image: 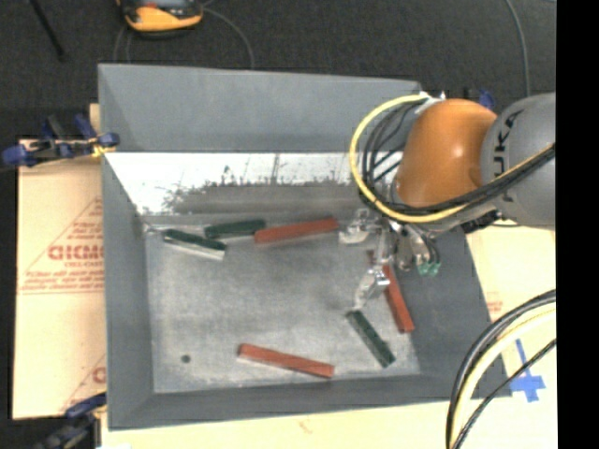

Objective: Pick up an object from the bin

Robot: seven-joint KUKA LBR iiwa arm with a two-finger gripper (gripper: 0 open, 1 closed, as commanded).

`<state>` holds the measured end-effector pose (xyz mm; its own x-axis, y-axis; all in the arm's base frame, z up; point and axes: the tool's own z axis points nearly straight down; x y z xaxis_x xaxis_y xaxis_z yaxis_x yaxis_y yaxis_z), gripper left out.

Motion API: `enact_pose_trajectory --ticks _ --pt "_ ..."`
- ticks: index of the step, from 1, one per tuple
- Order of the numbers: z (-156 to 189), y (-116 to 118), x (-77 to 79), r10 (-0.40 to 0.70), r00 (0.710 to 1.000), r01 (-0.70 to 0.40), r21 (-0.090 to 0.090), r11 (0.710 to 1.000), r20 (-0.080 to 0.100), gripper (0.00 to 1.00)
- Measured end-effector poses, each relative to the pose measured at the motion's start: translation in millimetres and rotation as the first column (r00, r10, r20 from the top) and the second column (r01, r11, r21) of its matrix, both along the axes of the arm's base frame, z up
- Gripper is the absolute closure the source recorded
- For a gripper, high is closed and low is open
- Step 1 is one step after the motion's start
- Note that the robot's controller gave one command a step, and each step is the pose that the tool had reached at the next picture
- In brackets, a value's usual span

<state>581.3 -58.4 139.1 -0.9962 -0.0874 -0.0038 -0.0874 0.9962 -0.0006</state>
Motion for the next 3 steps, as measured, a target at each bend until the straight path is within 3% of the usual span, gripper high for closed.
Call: enact_pose_trajectory --ticks 1,2,3 --pt "0.2 0.2 0.2 0.000 1.000 0.000 0.000 1.000 0.001 0.00" --pt "-42.3 -24.2 -22.5 0.046 0.999 -0.046 -0.001 0.999 0.007 0.00" --pt "-47.3 -25.6 -19.3 0.080 0.997 -0.080 0.002 0.997 0.014 0.00"
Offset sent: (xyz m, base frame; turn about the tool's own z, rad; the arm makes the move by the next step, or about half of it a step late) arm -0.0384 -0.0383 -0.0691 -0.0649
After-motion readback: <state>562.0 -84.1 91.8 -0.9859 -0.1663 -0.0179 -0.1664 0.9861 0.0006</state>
